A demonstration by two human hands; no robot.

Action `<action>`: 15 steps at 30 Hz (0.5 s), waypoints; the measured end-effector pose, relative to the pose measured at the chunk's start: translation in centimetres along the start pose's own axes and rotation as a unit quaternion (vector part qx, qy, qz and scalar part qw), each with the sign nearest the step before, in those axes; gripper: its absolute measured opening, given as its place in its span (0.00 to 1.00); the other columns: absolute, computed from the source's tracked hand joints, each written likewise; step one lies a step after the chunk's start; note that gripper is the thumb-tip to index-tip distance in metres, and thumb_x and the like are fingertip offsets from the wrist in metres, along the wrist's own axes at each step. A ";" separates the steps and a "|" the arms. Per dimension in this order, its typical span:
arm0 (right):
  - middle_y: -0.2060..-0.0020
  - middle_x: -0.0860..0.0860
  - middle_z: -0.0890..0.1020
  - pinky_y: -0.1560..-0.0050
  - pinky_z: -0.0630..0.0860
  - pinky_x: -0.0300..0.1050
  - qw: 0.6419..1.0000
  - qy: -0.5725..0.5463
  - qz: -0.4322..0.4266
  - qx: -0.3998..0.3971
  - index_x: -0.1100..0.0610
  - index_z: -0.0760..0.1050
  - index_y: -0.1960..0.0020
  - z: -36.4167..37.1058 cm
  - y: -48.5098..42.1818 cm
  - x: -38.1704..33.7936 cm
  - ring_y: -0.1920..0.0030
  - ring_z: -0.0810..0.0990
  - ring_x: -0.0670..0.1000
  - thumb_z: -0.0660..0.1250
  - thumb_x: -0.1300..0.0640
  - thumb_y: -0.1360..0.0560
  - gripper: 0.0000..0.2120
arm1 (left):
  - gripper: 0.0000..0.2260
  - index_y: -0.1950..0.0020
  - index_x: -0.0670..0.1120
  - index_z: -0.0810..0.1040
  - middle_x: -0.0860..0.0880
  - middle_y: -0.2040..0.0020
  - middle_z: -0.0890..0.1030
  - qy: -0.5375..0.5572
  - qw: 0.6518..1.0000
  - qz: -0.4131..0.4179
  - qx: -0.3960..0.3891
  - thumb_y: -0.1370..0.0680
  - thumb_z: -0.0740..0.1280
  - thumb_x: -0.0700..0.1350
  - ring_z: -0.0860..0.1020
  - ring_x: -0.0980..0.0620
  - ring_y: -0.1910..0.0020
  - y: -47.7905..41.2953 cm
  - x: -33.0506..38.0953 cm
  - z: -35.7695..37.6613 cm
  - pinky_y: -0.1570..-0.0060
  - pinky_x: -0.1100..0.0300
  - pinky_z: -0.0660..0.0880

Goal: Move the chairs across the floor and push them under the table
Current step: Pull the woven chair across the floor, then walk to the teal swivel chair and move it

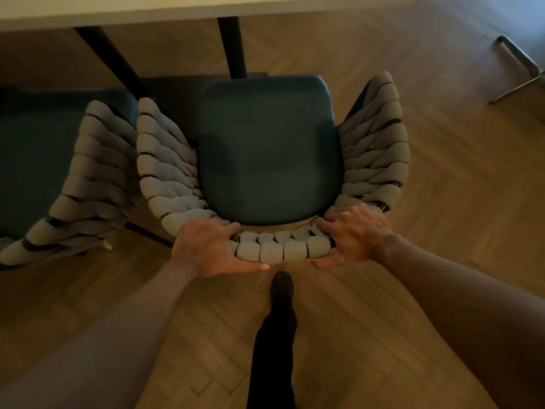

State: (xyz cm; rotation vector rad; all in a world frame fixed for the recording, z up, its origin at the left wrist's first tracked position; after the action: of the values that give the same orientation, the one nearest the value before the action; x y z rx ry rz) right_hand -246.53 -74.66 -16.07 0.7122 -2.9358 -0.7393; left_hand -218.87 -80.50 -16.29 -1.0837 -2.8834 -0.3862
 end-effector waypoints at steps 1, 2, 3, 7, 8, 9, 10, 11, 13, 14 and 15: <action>0.57 0.41 0.72 0.60 0.67 0.43 1.000 0.000 0.000 -0.013 0.45 0.76 0.39 -0.2 0.2 0.4 0.60 0.73 0.46 0.52 0.15 0.29 0.40 | 0.37 0.60 0.54 0.76 0.55 0.65 0.77 0.009 1.000 -0.002 -0.006 0.35 0.56 0.88 0.74 0.55 0.67 -0.3 0.3 0.0 0.63 0.55 0.74; 0.56 0.41 0.71 0.61 0.67 0.43 1.000 -0.006 0.000 -0.020 0.45 0.76 0.38 -0.5 0.4 0.7 0.59 0.74 0.46 0.53 0.15 0.29 0.39 | 0.37 0.58 0.54 0.77 0.55 0.64 0.78 0.017 1.000 -0.004 -0.011 0.35 0.57 0.88 0.74 0.55 0.66 -0.4 0.5 0.0 0.63 0.55 0.75; 0.56 0.42 0.71 0.61 0.67 0.43 1.000 -0.015 0.001 -0.026 0.46 0.75 0.38 -0.6 0.5 0.8 0.58 0.74 0.47 0.54 0.16 0.29 0.39 | 0.38 0.56 0.54 0.78 0.55 0.63 0.79 0.025 1.000 -0.008 -0.018 0.35 0.58 0.88 0.75 0.55 0.65 -0.3 0.6 0.0 0.62 0.55 0.75; 0.55 0.43 0.73 0.55 0.67 0.45 0.996 -0.072 0.033 -0.030 0.48 0.76 0.37 -1.0 1.3 0.3 0.57 0.75 0.49 0.54 0.16 0.29 0.41 | 0.42 0.50 0.54 0.81 0.55 0.57 0.81 0.032 0.997 -0.017 -0.068 0.37 0.56 0.89 0.76 0.54 0.60 -0.4 0.8 -0.9 0.59 0.56 0.74; 0.53 0.45 0.76 0.51 0.70 0.46 0.995 -0.081 0.046 -0.023 0.49 0.77 0.36 -1.1 1.6 0.0 0.55 0.76 0.50 0.54 0.16 0.29 0.42 | 0.43 0.49 0.54 0.81 0.55 0.55 0.81 0.033 0.996 -0.021 -0.081 0.38 0.56 0.89 0.76 0.55 0.59 -0.2 0.9 -1.3 0.59 0.57 0.73; 0.49 0.47 0.80 0.43 0.72 0.49 0.994 -0.086 0.063 -0.022 0.50 0.77 0.35 -1.0 2.0 -0.2 0.50 0.79 0.52 0.54 0.17 0.29 0.43 | 0.44 0.47 0.54 0.80 0.56 0.53 0.81 0.041 0.994 -0.029 -0.098 0.38 0.56 0.90 0.76 0.55 0.57 -0.1 1.0 -1.8 0.58 0.57 0.74; 0.44 0.49 0.82 0.34 0.72 0.52 0.993 -0.088 0.080 -0.023 0.51 0.78 0.34 -1.1 2.4 -0.3 0.44 0.81 0.53 0.54 0.17 0.28 0.43 | 0.45 0.45 0.55 0.80 0.56 0.51 0.81 0.050 0.990 -0.042 -0.121 0.40 0.56 0.90 0.76 0.55 0.55 -0.2 1.1 -2.2 0.56 0.56 0.75; 0.39 0.50 0.83 0.26 0.69 0.55 0.991 -0.091 0.098 -0.023 0.51 0.77 0.32 -1.2 3.0 -0.4 0.38 0.80 0.54 0.55 0.19 0.27 0.42 | 0.47 0.43 0.55 0.79 0.56 0.48 0.81 0.057 0.985 -0.058 -0.153 0.41 0.57 0.91 0.77 0.54 0.52 -0.3 1.2 -2.7 0.53 0.55 0.77; 0.31 0.53 0.80 0.19 0.62 0.58 0.987 -0.104 0.119 -0.016 0.51 0.76 0.27 -1.9 4.6 -0.8 0.28 0.75 0.56 0.59 0.26 0.23 0.36 | 0.51 0.36 0.54 0.78 0.55 0.42 0.80 0.079 0.968 -0.082 -0.223 0.43 0.59 0.90 0.78 0.52 0.44 -0.4 1.6 -3.5 0.44 0.51 0.79; 0.28 0.54 0.78 0.18 0.59 0.59 0.986 -0.112 0.126 -0.012 0.51 0.74 0.25 -2.3 5.6 -0.9 0.24 0.72 0.57 0.60 0.31 0.20 0.33 | 0.52 0.32 0.53 0.77 0.54 0.39 0.80 0.088 0.959 -0.092 -0.254 0.42 0.60 0.90 0.78 0.50 0.41 -0.4 1.8 -3.8 0.41 0.50 0.78; 0.25 0.54 0.75 0.17 0.58 0.59 0.984 -0.123 0.131 -0.013 0.51 0.71 0.22 -2.7 6.6 -0.9 0.22 0.69 0.57 0.60 0.36 0.18 0.30 | 0.53 0.29 0.52 0.76 0.52 0.36 0.80 0.089 0.950 -0.099 -0.281 0.41 0.61 0.88 0.78 0.49 0.38 -0.3 2.1 -3.8 0.39 0.49 0.78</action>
State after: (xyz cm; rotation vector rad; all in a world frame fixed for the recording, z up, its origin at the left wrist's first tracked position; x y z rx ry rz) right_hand -248.09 -70.32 -10.59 0.2370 -3.1418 -0.8927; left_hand -220.84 -80.36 -12.43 -0.7392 -2.7833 -1.3044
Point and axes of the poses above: each hand's wrist, its own y-axis away from the middle knuckle, its own z-axis out of the palm, x = y × z, the point moved 5 cm from there along -y, towards the middle knuckle
